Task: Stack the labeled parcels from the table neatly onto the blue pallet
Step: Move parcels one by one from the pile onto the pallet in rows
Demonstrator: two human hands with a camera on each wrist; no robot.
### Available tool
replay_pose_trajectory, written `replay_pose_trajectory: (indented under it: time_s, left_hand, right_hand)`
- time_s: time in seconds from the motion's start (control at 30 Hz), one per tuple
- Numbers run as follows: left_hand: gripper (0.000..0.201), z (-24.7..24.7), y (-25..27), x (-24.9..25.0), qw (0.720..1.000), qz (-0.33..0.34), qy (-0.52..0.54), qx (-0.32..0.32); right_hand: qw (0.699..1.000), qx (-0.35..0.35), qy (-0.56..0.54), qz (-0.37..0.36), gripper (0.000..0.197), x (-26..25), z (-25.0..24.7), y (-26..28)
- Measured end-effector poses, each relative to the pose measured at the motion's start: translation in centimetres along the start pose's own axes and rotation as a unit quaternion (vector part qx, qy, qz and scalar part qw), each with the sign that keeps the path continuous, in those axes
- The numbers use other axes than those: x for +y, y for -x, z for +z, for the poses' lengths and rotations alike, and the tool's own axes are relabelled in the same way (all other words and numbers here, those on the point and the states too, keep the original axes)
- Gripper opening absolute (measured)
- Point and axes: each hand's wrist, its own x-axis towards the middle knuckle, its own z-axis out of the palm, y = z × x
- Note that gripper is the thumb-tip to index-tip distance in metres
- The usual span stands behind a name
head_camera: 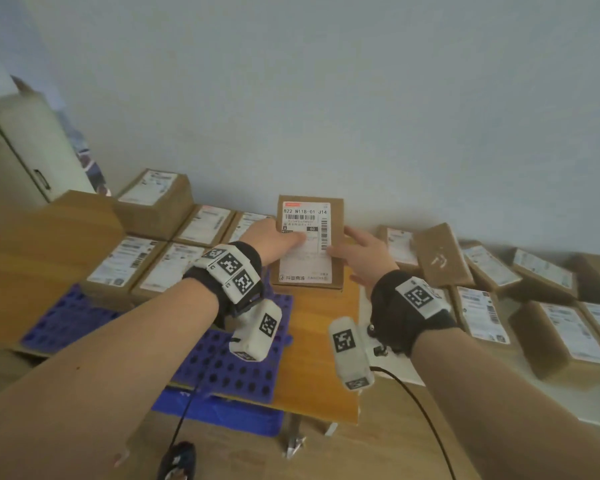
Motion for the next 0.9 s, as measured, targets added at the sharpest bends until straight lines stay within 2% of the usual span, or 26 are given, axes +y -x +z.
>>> replay_pose_trajectory:
  time_s: [0.27, 0.4, 0.6, 0.73, 0.9]
  left_hand:
    - [0.032, -12.5, -7.6, -8.2, 0.999, 0.029, -0.032, -0.021]
    - [0.029, -16.9, -10.8, -11.9, 0.998, 0.025, -0.054, -0.018]
    - [0.039, -19.7, -14.1, -15.1, 0.994, 0.01, -0.109, -0.009]
    - [0.05, -20.0, -15.9, -16.3, 0.99, 0.009, -0.143, -0.018]
    - [0.046, -20.1, -17.8, -17.1, 0.982, 0.011, -0.187, -0.018]
  right_hand:
    - [0.999, 0.013, -0.03, 0.007, 0.062, -4.4, 14.0, -7.4]
    - [0.999, 0.026, -0.028, 0.028, 0.059, -5.8, 19.5, -9.6]
    - [0.998, 0.036, -0.012, 0.057, 0.055, -6.4, 23.6, -12.1]
    - [0.997, 0.034, 0.002, 0.07, 0.062, -5.8, 25.2, -14.1]
    - [0.996, 0.017, 0.027, 0.079, 0.059, -5.7, 25.9, -16.2]
